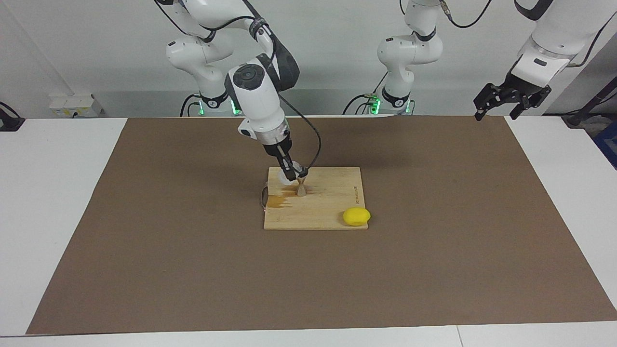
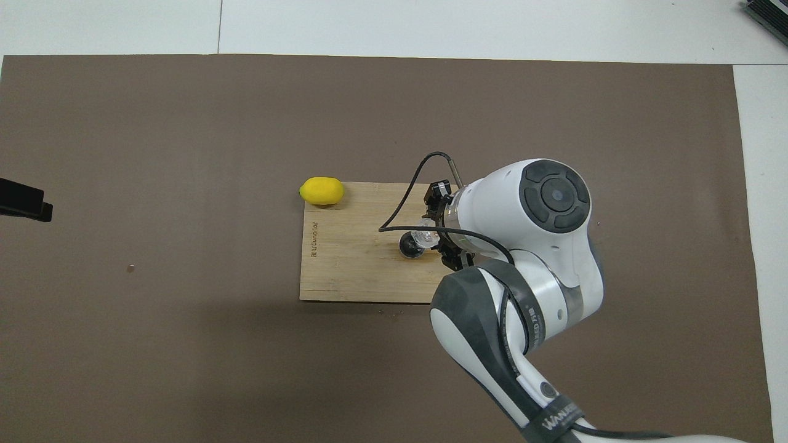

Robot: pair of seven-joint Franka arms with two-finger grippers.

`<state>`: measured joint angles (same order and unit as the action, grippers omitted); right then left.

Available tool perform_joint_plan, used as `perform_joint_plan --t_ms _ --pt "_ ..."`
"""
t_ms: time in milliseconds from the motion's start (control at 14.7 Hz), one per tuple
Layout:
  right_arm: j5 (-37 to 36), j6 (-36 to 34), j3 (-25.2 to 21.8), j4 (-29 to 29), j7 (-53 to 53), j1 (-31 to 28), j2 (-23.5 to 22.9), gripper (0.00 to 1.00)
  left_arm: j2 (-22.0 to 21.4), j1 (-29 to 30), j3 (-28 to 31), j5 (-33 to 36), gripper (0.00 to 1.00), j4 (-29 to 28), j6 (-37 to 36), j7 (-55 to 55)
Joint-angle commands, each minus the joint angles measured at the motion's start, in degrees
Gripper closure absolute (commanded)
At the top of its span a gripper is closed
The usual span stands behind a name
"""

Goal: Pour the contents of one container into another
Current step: 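Turn the glass cup upright and carry it off the board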

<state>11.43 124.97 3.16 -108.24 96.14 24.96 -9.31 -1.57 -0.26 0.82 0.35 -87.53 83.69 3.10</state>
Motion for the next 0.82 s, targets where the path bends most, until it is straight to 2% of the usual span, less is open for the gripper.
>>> perform_joint_plan --t_ms 0,544,748 --pt "1.84 1.24 0.44 0.31 -1.65 -0.52 -0.18 0.96 -1.77 -0.62 0.41 -0.44 0.0 -2.21 1.13 -0.9" --pt "4.48 0.18 0.44 0.84 -2.09 -1.75 0.34 0.98 -1.77 -0.62 0.41 -0.44 0.0 -2.21 1.13 -0.9" --pt "10.6 0.09 0.35 -0.12 -3.84 -4.29 0.6 0.98 -1.77 -0.62 0.41 -0.44 0.0 -2.21 1.13 -0.9"
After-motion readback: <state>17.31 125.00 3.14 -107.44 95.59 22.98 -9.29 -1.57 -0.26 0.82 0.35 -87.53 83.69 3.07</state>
